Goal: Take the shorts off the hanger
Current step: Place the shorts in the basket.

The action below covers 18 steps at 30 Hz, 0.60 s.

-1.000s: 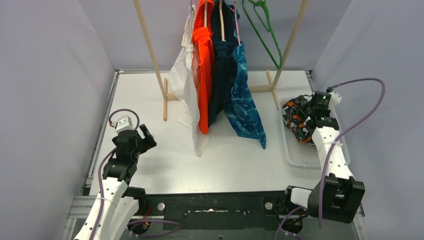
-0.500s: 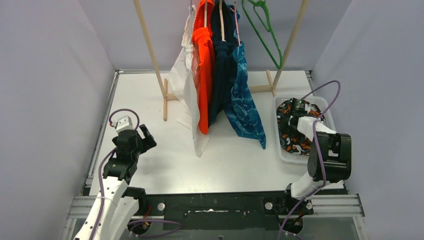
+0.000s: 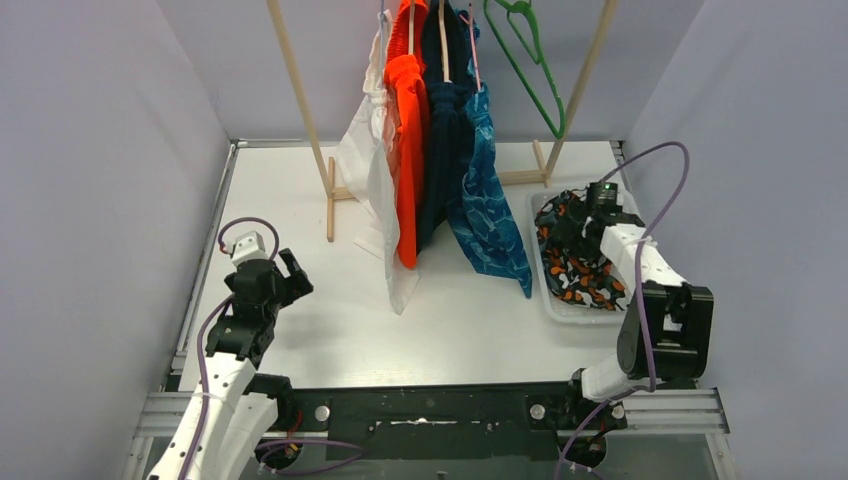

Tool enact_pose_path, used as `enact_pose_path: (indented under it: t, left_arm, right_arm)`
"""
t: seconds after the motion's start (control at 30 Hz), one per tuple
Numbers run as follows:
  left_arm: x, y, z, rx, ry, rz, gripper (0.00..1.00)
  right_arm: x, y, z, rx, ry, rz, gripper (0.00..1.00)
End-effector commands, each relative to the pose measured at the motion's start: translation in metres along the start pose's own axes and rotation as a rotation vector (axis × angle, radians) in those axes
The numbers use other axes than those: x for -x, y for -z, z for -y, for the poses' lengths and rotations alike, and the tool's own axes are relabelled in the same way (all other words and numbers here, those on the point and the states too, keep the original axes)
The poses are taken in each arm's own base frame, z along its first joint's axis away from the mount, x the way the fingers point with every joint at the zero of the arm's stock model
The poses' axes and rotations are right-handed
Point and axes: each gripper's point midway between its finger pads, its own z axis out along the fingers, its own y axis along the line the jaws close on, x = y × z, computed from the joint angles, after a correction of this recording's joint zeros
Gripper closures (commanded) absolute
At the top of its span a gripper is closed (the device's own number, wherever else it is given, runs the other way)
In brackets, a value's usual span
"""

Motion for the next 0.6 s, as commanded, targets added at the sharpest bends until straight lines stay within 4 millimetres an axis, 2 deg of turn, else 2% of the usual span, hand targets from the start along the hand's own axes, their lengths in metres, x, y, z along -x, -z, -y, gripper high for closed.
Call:
enact_pose_path:
  t: [0.0, 0.1, 0.17, 0.27, 0.33, 0.4, 0.47, 0.57]
  left_arm:
    - [0.027, 0.002, 0.01, -0.029, 0.028, 0.079, 0.15]
    - [0.027, 0.002, 0.011, -0.032, 0.026, 0.077, 0.15]
    - [0.028, 0.002, 0.01, -0.03, 0.028, 0.079, 0.15]
    - [0.028, 0.002, 0.011, -0.032, 0.027, 0.08, 0.15]
    - [0.028, 0.002, 0.011, -0.032, 0.029, 0.081, 0.15]
    - [0.029, 0.003, 0.01, -0.033, 0.029, 0.083, 0.15]
    - [0.029, 0.003, 0.011, -0.034, 0.03, 0.086, 0.15]
    - [0.029, 0.004, 0.011, -0.036, 0.03, 0.087, 0.15]
  right_arm:
    - [0.059, 0.058, -0.015, 0.064, 0.021, 0.17, 0.39]
    - [0.074, 0.079, -0.015, 0.064, 0.021, 0.226, 0.3]
    - [0.091, 0.091, -0.005, 0.019, 0.003, 0.294, 0.29]
    - [0.124, 0.101, 0.018, -0.047, -0.056, 0.388, 0.3]
    - [0.142, 0.1, 0.026, -0.039, -0.086, 0.427, 0.34]
    - [0.154, 0.091, 0.027, -0.008, -0.097, 0.437, 0.42]
    - [0.159, 0.072, 0.025, 0.009, -0.097, 0.422, 0.51]
    - [0.141, 0.027, 0.025, 0.013, -0.097, 0.274, 0.59]
